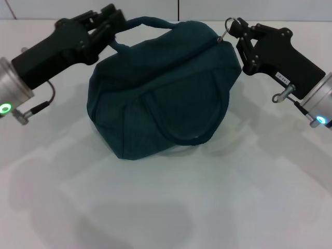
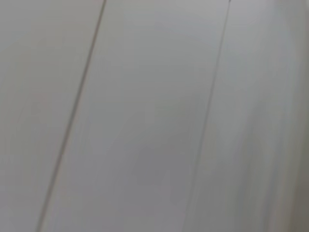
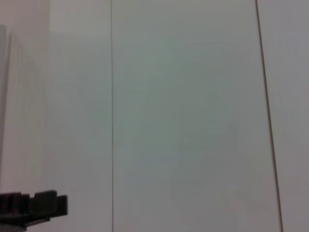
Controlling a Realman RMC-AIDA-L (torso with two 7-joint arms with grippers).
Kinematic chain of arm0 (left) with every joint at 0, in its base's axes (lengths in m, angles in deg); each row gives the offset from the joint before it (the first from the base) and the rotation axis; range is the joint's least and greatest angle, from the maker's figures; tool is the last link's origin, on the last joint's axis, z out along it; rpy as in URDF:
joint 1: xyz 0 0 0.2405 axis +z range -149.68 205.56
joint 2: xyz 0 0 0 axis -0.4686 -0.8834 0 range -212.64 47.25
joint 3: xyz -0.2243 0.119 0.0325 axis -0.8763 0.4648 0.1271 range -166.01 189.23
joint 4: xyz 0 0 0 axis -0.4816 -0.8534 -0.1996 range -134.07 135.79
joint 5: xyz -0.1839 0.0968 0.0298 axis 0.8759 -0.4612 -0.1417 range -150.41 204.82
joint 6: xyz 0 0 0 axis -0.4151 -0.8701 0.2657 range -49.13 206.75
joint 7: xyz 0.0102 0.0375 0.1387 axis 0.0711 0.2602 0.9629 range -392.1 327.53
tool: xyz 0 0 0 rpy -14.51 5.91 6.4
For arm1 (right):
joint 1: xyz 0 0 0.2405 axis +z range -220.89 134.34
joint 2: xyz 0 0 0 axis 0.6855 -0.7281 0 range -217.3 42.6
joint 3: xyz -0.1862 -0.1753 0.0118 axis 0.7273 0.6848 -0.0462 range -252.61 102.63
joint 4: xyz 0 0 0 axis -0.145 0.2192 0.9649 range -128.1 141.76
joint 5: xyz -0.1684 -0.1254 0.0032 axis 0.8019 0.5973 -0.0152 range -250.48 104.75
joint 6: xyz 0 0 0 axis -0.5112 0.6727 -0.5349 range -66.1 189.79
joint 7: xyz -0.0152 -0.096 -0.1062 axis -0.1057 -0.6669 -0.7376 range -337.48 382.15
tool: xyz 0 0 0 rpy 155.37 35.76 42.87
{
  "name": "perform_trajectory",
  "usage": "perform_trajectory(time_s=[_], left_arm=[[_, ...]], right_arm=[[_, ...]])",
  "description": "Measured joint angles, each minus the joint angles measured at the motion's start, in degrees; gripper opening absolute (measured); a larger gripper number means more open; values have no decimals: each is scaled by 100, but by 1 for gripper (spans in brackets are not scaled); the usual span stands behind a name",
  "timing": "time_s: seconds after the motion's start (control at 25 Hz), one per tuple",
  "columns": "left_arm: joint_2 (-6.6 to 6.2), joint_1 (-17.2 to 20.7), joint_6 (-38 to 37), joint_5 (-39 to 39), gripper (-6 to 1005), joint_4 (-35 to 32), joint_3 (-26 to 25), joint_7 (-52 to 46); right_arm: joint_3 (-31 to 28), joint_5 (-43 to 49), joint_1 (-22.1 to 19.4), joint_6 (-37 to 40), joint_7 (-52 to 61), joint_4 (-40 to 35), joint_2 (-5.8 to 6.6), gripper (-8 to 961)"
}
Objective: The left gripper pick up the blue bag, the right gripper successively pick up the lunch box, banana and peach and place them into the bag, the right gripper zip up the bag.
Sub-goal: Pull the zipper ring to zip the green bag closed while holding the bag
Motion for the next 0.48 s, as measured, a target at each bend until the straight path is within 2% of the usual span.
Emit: perform_trajectory(time_s=[0.08,0.2,0.24,0.28,0.48], left_arm=[[-19,-131,95,-166,117,-140,106,-452],[-70,-528,375,-660,222,-166,179,-987],[-53,-818,720,-1126,258,-154,181,-1269],[-53,-818,720,-1126,293,-154,181,-1269],[1,-1276,1356,-1870,446,-121,188,-1673]], right_arm=[[5,7,0,-6,0,-1,1,18],[11,4,0,-7,0,-5,0,18],[31,3,0,-7,0,-11,1,18],[46,3,1,-8,0,-16,0,18],[81,3,2,-7,0,-27,0,18]])
